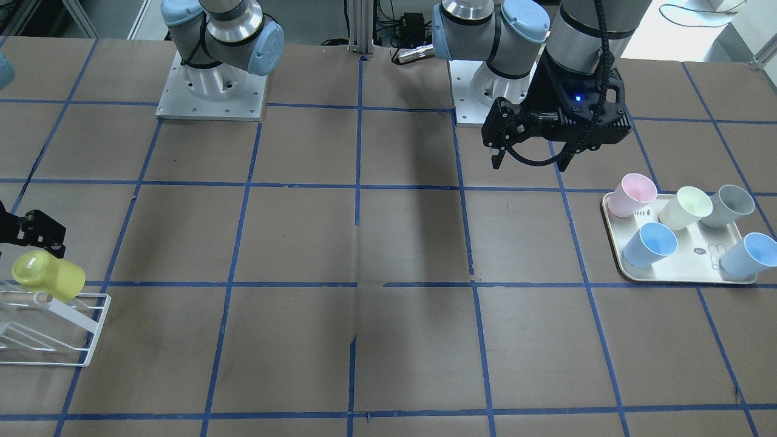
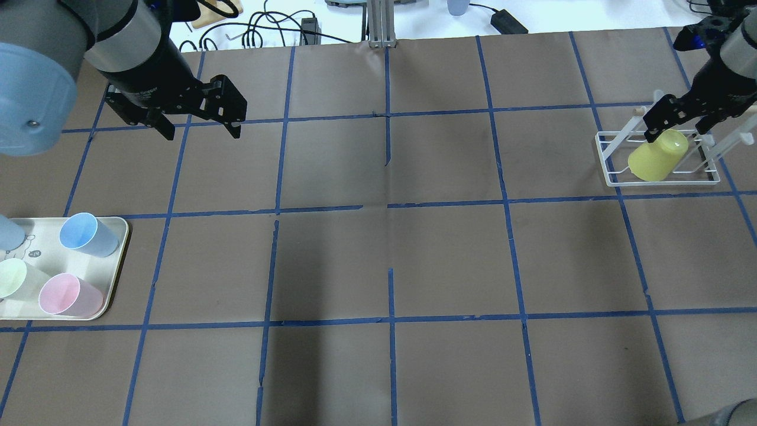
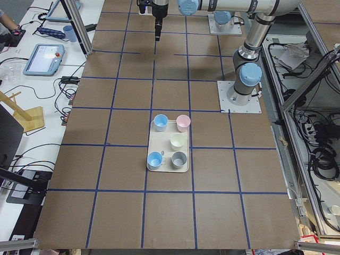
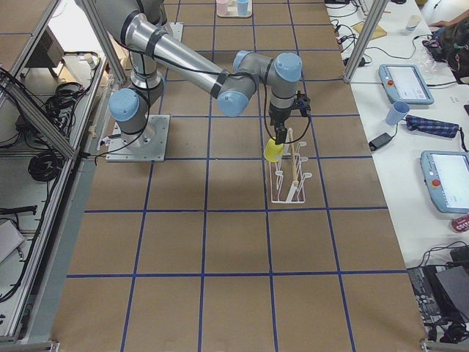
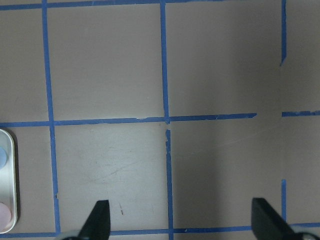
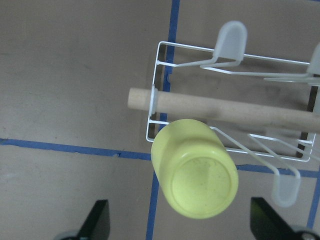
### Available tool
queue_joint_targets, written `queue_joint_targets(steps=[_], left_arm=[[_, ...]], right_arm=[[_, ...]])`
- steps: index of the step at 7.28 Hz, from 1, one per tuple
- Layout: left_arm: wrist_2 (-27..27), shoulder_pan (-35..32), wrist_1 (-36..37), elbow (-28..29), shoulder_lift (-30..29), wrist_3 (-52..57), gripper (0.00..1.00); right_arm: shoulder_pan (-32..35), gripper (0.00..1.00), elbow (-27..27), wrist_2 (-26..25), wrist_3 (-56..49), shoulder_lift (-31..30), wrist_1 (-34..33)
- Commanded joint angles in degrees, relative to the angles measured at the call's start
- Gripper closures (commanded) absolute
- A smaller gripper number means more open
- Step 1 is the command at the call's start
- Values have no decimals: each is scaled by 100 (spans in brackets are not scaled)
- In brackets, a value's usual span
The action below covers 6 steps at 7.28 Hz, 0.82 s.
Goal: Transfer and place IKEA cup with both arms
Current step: 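Lower the right gripper around the yellow cup's base and close it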
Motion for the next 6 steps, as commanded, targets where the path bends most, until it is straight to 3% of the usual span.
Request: queue_joint_targets(steps=[1,6], left_arm=[[0,0,-5,1,0,0,0],[0,0,4,1,0,0,0]], right_arm=[[-6,0,12,-55,-13,90,-89],[-6,0,12,-55,5,371,-177]])
